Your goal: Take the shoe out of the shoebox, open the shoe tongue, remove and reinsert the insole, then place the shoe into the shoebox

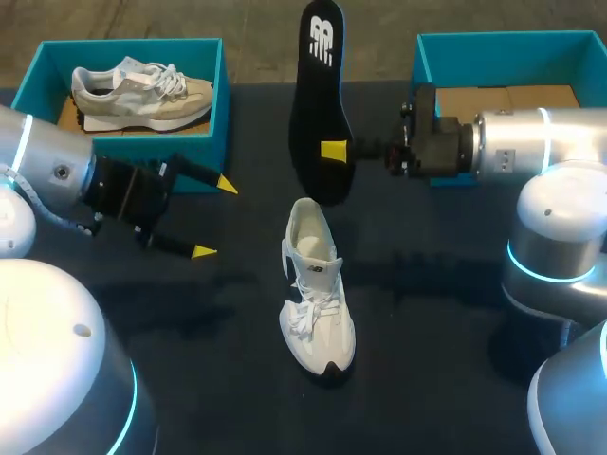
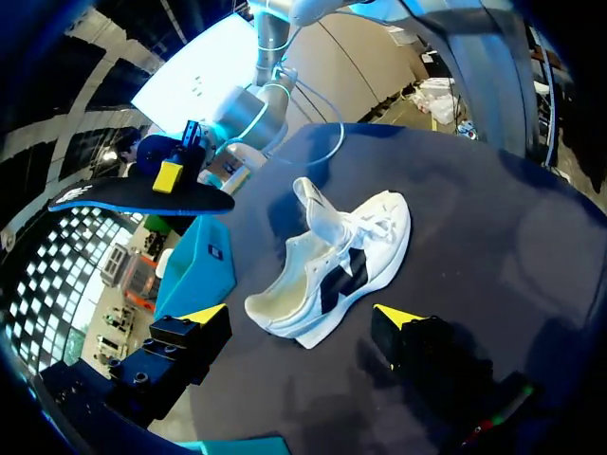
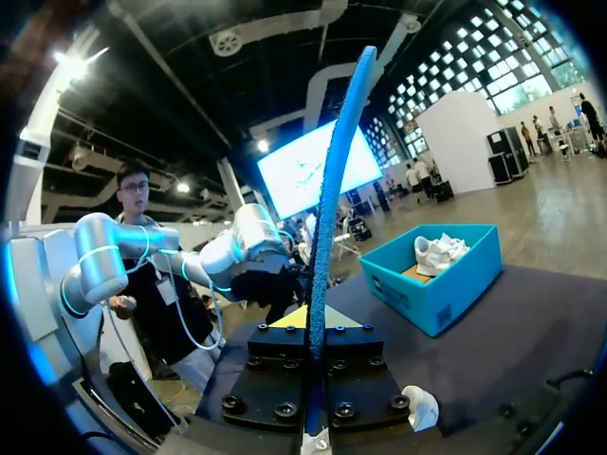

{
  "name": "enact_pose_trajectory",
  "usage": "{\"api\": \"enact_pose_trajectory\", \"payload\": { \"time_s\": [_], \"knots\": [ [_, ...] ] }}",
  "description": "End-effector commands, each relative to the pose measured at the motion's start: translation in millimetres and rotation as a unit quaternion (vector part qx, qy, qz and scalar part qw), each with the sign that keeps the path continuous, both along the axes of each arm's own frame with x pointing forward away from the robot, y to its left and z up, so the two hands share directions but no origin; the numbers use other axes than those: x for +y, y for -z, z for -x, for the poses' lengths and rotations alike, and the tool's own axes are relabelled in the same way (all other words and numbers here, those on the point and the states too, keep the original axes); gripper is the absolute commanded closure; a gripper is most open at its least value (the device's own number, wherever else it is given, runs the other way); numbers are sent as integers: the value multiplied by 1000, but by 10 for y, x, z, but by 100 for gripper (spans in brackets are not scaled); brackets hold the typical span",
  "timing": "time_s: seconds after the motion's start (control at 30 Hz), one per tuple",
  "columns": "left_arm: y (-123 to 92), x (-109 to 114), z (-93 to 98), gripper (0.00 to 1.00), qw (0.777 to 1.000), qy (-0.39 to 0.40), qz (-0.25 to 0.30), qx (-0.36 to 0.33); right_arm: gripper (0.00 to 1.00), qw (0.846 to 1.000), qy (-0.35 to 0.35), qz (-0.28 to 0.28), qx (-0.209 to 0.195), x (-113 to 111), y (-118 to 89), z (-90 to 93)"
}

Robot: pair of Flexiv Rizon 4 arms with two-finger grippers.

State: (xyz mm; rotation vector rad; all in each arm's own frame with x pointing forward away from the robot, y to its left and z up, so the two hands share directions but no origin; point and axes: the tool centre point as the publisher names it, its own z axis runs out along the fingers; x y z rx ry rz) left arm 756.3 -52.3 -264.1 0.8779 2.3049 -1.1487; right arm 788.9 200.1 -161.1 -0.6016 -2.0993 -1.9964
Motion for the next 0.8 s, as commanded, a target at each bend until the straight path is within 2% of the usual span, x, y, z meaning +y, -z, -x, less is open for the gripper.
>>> {"api": "enact_pose_trajectory", "payload": {
  "time_s": [0.03, 0.37, 0.8],
  "knots": [
    [110, -23, -91, 0, 1000, 0, 5, 3, 100, 1000, -1, 4, -3, 20, 33, -23],
    [232, -18, -228, 0, 1000, -6, 13, 13, 100, 999, -7, 26, -46, -58, 325, -234],
    [485, -156, -328, 0, 999, -43, 17, 26, 100, 998, -34, 30, -44, -19, 777, -427]
  ]
}}
